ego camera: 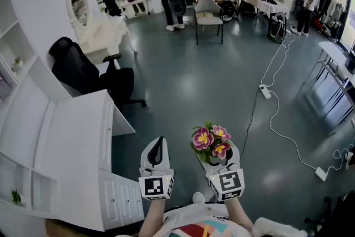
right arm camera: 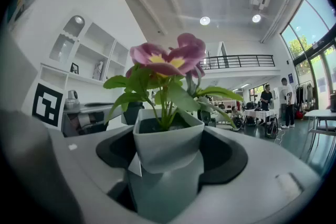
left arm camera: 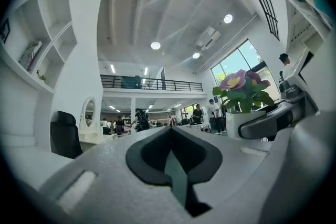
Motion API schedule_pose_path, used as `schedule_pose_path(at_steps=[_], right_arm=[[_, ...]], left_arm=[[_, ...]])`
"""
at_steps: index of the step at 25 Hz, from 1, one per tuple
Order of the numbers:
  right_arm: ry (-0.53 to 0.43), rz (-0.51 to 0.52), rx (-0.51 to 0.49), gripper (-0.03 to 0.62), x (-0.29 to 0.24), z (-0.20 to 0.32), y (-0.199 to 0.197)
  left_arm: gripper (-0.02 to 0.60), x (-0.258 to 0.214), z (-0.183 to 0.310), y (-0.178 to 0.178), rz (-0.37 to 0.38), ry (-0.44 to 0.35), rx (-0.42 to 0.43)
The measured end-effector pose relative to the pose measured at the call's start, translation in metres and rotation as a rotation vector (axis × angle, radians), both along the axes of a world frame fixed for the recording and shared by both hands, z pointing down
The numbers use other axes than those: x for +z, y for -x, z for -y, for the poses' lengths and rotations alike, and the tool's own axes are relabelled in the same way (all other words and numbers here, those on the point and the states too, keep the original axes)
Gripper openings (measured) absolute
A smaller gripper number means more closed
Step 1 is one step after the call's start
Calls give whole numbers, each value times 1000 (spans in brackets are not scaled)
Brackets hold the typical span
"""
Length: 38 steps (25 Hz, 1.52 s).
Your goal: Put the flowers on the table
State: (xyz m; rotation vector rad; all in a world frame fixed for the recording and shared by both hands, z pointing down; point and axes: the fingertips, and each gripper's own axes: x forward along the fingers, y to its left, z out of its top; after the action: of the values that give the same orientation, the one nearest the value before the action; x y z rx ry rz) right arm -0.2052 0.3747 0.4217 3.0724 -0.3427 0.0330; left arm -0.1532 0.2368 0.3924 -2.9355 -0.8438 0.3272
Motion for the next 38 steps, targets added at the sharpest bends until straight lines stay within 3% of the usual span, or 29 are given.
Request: schedule_pose_path(at_steps=[17,25,31,38], right_arm=[[-26,1,-43,354,6,-6,6],[-54,62,-58,354,33,-13,7],[-58,73,-80,354,36,-14,6],[-63,67,-30,354,34,-33,-12]], left_arm=[[3,15,-6,8,43,11,-25],[3,30,-7,23,71,-12,-37],[3,34,2,9,79,4,-82],[3,32,-11,-21,61,-14,-51]])
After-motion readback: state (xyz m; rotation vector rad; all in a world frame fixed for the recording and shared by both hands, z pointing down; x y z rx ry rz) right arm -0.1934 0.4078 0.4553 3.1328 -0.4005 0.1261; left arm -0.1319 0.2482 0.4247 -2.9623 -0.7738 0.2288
